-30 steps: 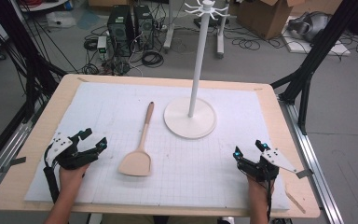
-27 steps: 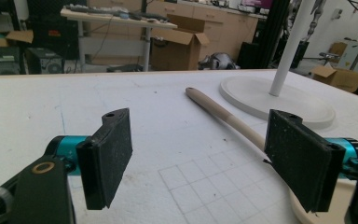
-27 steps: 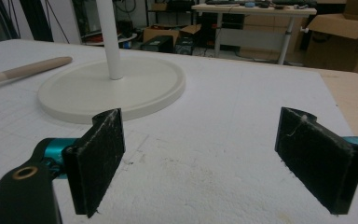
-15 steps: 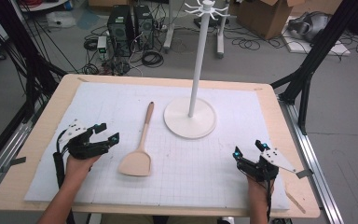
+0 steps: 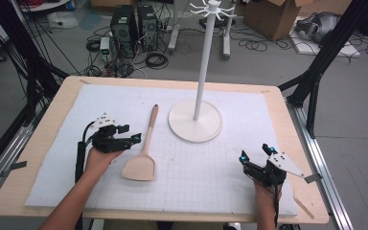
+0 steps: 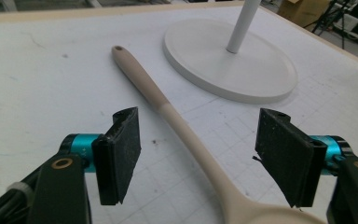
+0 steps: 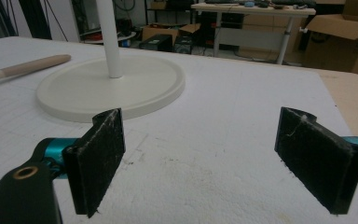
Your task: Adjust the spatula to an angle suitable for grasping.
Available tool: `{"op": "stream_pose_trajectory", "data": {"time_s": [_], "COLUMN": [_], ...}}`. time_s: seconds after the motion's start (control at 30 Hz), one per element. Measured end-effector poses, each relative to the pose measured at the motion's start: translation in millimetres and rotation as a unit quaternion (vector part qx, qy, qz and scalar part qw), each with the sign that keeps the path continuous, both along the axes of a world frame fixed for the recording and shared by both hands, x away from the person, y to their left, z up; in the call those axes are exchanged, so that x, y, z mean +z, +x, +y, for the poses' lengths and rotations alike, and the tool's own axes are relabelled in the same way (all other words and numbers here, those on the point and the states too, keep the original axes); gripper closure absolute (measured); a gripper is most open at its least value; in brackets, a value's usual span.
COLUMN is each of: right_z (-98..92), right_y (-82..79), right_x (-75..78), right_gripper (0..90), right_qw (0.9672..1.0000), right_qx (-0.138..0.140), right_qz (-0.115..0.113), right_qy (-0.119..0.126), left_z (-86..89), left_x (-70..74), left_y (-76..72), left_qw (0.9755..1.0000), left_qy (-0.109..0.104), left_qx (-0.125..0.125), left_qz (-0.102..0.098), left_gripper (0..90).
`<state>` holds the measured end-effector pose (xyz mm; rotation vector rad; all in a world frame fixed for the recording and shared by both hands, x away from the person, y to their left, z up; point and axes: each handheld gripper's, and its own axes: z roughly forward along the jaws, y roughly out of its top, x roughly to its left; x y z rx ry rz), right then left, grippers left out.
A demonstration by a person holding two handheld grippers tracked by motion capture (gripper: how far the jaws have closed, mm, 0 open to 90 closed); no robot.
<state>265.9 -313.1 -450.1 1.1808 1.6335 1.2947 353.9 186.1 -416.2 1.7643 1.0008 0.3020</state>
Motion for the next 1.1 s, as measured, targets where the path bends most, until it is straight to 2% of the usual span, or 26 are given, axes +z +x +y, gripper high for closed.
{"op": "stream_pose_trajectory", "data": {"time_s": [0.03, 0.17, 0.3, 0.37, 0.4, 0.43, 0.47, 0.53, 0.6, 0.63, 0.67, 0.7, 0.77, 0.8, 0.83, 0.87, 0.9, 1.1], "right_z": [0.0, 0.1, 0.2, 0.4, 0.4, 0.1, 0.3, 0.2, 0.3, 0.3, 0.4, 0.4, 0.2, 0.3, 0.3, 0.4, 0.4, 0.3], "right_y": [0.0, -0.1, -0.1, -0.1, 0.0, 0.1, 0.0, 0.1, 0.0, 0.0, 0.0, 0.0, 0.1, -0.1, -0.1, -0.1, -0.1, 0.0], "right_x": [0.0, 0.0, 0.0, 0.1, 0.1, -0.1, 0.0, -0.1, 0.0, 0.0, 0.0, 0.0, 0.0, 0.0, 0.0, 0.0, 0.0, 0.0], "right_gripper": [14.7, 14.6, 14.7, 14.7, 14.8, 14.8, 14.8, 14.9, 14.9, 14.9, 15.0, 15.0, 15.3, 15.2, 15.3, 15.3, 15.3, 15.3], "right_qw": [1.0000, 1.0000, 1.0000, 1.0000, 1.0000, 1.0000, 1.0000, 1.0000, 1.0000, 1.0000, 1.0000, 1.0000, 1.0000, 1.0000, 1.0000, 1.0000, 1.0000, 1.0000], "right_qx": [0.000, -0.001, -0.001, -0.001, -0.001, 0.000, 0.000, 0.000, 0.000, 0.000, -0.001, -0.001, -0.001, -0.002, -0.002, -0.002, -0.002, -0.002], "right_qz": [0.000, 0.001, 0.002, 0.002, 0.001, 0.000, 0.001, 0.000, 0.001, 0.001, 0.002, 0.002, 0.002, 0.003, 0.003, 0.003, 0.002, -0.001], "right_qy": [0.000, 0.003, 0.004, 0.004, 0.004, 0.001, 0.002, 0.001, 0.002, 0.002, 0.002, 0.002, 0.003, 0.003, 0.003, 0.004, 0.004, -0.001], "left_z": [0.0, -12.9, -22.7, -31.4, -36.3, -39.0, -39.0, -43.1, -46.6, -49.8, -49.8, -51.8, -57.8, -57.8, -59.4, -59.4, -60.0, -60.4], "left_x": [0.0, -4.9, -8.3, -12.3, -13.3, -13.3, -13.3, -13.8, -14.6, -15.1, -15.1, -15.2, -18.2, -18.2, -20.8, -20.8, -20.6, -20.0], "left_y": [0.0, 13.1, 17.9, 21.9, 22.7, 23.6, 23.6, 25.4, 27.2, 29.2, 29.2, 30.2, 32.5, 32.5, 33.9, 33.9, 33.8, 34.5], "left_qw": [1.0000, 0.9989, 0.9983, 0.9963, 0.9959, 0.9947, 0.9947, 0.9927, 0.9914, 0.9896, 0.9896, 0.9884, 0.9862, 0.9862, 0.9845, 0.9845, 0.9831, 0.9826], "left_qy": [0.000, 0.026, 0.029, 0.052, 0.059, 0.076, 0.076, 0.101, 0.110, 0.122, 0.122, 0.129, 0.144, 0.144, 0.150, 0.150, 0.160, 0.157], "left_qx": [0.000, 0.006, 0.011, 0.006, 0.006, 0.003, 0.003, 0.004, 0.011, 0.013, 0.013, 0.012, 0.013, 0.013, 0.013, 0.013, 0.018, 0.029], "left_qz": [0.000, 0.038, 0.050, 0.068, 0.069, 0.069, 0.069, 0.066, 0.071, 0.075, 0.075, 0.080, 0.081, 0.081, 0.090, 0.090, 0.087, 0.094], "left_gripper": [34.0, 37.0, 39.4, 40.7, 42.1, 42.4, 42.9, 42.9, 43.7, 44.2, 44.9, 44.9, 49.1, 50.6, 52.0, 53.3, 55.7, 61.0]}}
